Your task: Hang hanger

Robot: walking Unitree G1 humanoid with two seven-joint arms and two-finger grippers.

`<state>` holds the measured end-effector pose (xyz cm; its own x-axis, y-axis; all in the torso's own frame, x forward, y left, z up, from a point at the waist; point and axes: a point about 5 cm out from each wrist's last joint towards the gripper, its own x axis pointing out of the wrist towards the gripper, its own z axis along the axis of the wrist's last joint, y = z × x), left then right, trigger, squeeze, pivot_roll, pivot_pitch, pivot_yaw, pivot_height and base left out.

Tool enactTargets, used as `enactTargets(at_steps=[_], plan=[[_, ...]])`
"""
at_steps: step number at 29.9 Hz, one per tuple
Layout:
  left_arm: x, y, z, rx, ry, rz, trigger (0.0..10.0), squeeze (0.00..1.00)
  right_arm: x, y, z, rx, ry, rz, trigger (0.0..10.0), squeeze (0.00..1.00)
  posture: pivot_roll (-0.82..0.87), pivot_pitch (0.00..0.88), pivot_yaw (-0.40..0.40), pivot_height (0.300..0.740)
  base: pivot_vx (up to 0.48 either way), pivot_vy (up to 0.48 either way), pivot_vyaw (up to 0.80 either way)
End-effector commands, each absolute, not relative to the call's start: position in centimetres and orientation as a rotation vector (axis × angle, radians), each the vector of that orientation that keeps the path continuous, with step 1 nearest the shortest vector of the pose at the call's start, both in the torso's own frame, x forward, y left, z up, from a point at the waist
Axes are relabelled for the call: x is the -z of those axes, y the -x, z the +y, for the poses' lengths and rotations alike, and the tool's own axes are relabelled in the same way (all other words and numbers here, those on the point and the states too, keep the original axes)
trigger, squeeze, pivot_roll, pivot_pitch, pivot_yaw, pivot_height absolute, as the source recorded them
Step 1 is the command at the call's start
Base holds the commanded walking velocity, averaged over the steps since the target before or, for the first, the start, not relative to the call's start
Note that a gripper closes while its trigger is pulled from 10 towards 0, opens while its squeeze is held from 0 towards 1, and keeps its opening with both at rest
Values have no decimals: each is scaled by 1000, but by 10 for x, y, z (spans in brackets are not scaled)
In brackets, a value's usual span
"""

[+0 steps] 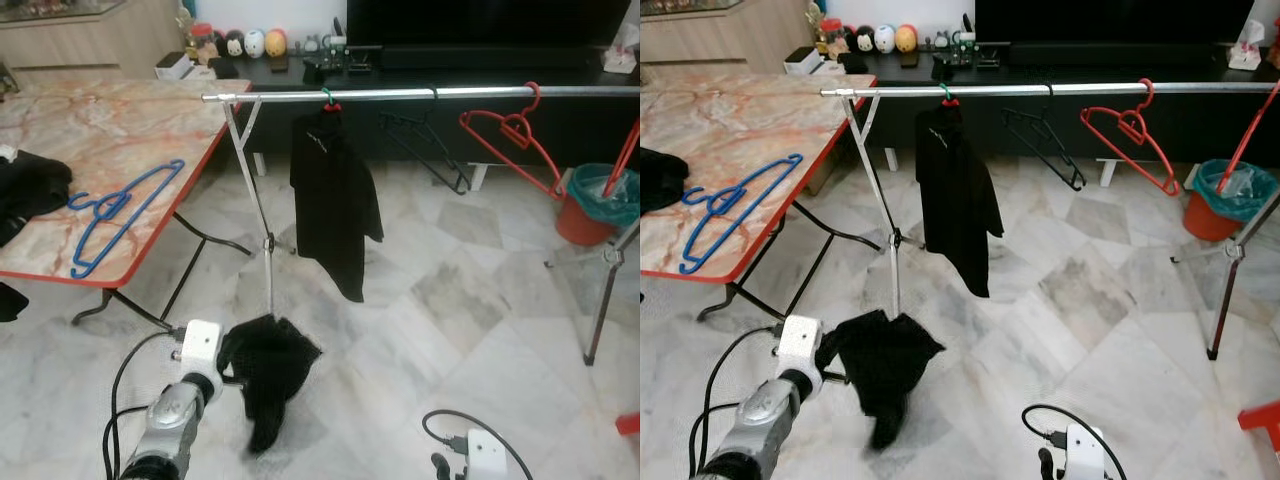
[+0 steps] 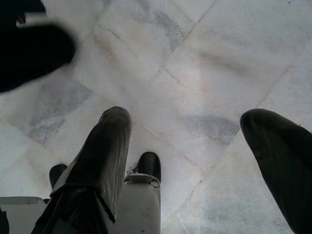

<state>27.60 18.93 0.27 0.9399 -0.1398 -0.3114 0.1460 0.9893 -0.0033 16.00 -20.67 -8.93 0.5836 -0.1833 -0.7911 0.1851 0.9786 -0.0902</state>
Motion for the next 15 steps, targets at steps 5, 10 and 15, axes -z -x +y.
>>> enactTargets(at_steps=[5,10,15], plan=[[-23,-286,192,49,8,175,10000,0,91,-157,-203,197,-5,919,10000,0,-9,0,62,740,0,0,0],[-44,-296,183,50,17,61,10000,0,90,-157,-203,197,-10,911,10000,0,-8,0,60,740,0,0,0],[-59,-297,175,41,26,-25,10000,0,90,-157,-203,195,-16,901,10000,0,-2,0,60,740,0,0,0]])
